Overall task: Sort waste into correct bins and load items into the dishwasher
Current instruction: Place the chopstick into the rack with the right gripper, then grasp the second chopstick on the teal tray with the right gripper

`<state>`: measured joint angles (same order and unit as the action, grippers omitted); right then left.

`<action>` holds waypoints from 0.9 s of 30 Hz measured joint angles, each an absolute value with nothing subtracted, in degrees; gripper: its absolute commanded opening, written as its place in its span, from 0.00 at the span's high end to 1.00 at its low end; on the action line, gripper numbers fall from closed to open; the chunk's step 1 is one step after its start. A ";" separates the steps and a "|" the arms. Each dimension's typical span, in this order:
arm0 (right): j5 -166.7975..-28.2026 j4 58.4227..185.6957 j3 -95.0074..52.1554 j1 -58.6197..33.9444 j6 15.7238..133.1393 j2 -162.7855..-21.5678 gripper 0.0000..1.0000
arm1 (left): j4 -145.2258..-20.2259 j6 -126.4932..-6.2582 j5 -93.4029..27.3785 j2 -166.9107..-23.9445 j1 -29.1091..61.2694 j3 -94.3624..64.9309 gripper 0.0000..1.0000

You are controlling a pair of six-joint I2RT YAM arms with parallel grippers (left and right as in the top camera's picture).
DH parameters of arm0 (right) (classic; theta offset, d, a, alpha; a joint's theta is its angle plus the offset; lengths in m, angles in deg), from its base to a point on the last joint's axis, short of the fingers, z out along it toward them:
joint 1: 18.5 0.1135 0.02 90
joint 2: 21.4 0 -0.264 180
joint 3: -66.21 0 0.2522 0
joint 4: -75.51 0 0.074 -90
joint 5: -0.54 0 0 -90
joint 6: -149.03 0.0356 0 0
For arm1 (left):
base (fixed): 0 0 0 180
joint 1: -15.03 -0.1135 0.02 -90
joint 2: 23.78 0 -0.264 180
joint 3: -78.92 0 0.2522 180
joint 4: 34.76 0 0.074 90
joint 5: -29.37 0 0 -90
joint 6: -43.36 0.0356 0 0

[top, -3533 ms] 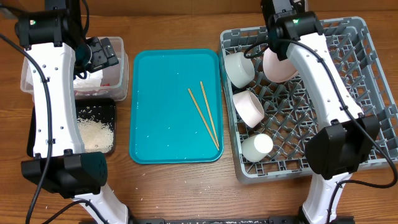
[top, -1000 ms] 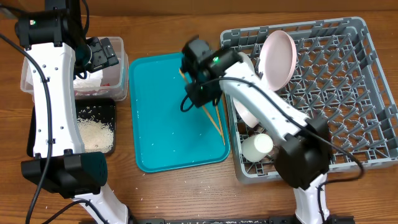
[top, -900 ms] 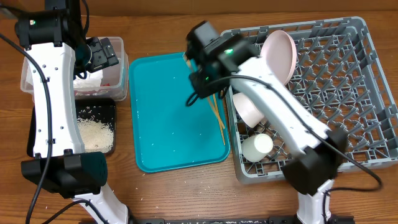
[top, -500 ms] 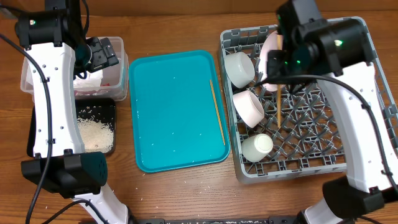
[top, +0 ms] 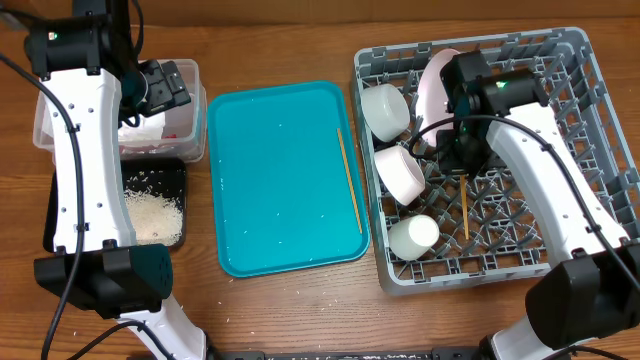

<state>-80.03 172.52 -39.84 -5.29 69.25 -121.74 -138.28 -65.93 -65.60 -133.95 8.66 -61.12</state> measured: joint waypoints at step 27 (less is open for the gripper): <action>-79.87 154.13 -48.43 22.10 69.56 -134.68 0.50 | -138.28 -65.93 -65.60 -133.95 8.66 -61.12 0.00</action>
